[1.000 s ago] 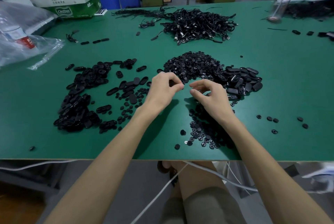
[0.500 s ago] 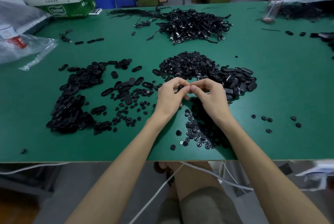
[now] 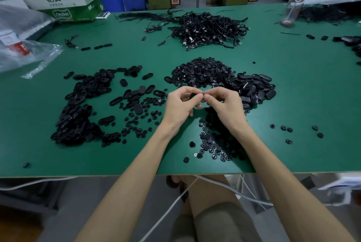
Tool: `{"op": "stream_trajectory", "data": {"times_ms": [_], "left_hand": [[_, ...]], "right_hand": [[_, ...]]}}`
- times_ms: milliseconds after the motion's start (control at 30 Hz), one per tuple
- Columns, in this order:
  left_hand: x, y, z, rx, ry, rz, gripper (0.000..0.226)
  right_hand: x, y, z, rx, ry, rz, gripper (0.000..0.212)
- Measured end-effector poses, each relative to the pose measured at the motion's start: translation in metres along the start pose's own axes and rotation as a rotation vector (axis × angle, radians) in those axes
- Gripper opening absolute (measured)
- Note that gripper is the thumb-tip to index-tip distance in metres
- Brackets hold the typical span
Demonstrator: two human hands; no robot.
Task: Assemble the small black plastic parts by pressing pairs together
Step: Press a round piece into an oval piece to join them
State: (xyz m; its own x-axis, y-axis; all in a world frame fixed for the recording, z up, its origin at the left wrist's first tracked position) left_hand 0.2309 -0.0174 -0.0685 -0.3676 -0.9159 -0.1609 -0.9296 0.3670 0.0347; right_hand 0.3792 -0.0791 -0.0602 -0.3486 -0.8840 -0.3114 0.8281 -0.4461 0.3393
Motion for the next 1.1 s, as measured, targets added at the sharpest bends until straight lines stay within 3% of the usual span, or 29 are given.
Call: {"op": "stream_trajectory", "data": {"times_ms": [1100], "left_hand": [[-0.0013, 0.0032, 0.0006, -0.039, -0.048, -0.037, 0.012]], "right_hand": [[0.0002, 0.0, -0.0012, -0.017, 0.006, -0.029, 0.005]]}}
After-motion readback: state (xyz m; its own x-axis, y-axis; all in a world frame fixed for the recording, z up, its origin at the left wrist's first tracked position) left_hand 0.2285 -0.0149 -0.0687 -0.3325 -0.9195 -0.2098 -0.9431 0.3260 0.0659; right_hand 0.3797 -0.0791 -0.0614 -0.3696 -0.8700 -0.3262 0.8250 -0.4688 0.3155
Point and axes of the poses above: each hand's wrist, its own x-axis away from the middle knuckle, its own y-axis out of the back of the hand, z = x × y, the point moved 5 cm from there along -x, towards the middle knuckle, and after that the axes turned 1 degree about y, right-handed, at the moved point
